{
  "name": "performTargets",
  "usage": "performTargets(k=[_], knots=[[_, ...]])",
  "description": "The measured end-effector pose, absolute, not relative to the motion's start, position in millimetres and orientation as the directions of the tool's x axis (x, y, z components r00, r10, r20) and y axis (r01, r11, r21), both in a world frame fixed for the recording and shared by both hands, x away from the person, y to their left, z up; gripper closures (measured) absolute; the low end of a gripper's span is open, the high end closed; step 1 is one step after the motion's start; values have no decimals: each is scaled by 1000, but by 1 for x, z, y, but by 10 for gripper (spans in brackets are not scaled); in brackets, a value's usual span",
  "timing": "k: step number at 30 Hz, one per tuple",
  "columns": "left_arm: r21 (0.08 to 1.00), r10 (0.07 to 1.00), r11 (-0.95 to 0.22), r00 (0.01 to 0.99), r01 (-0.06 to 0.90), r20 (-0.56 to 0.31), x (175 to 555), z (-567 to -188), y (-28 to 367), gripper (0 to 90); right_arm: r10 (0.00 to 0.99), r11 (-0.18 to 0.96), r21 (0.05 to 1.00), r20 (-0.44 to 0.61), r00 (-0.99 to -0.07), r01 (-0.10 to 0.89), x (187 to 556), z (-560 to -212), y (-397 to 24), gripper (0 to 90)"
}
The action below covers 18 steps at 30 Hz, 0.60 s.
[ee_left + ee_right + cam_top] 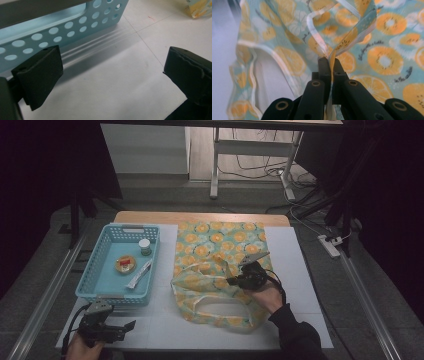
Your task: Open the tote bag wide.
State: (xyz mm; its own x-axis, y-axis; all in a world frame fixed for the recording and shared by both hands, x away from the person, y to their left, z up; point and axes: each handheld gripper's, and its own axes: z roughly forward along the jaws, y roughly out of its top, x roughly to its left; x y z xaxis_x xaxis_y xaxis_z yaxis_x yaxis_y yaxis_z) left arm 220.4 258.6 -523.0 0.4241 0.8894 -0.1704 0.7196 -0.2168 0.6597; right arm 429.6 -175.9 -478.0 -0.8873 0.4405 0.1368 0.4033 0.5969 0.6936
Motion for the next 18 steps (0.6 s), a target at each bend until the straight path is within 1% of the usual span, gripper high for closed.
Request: performTargets(k=[2,9,18], knots=[[659,890,-217,424,720,-170,221,-523,259,24,438,577,712,143,-888,400,432,-470,-174,896],[658,890,-210,419,723,-176,221,-523,259,24,432,560,728,150,-889,395,436,-458,-168,896],[658,891,-203,416,725,-183,221,-523,260,24,429,535,764,123,-895,361,446,-436,-153,896]])
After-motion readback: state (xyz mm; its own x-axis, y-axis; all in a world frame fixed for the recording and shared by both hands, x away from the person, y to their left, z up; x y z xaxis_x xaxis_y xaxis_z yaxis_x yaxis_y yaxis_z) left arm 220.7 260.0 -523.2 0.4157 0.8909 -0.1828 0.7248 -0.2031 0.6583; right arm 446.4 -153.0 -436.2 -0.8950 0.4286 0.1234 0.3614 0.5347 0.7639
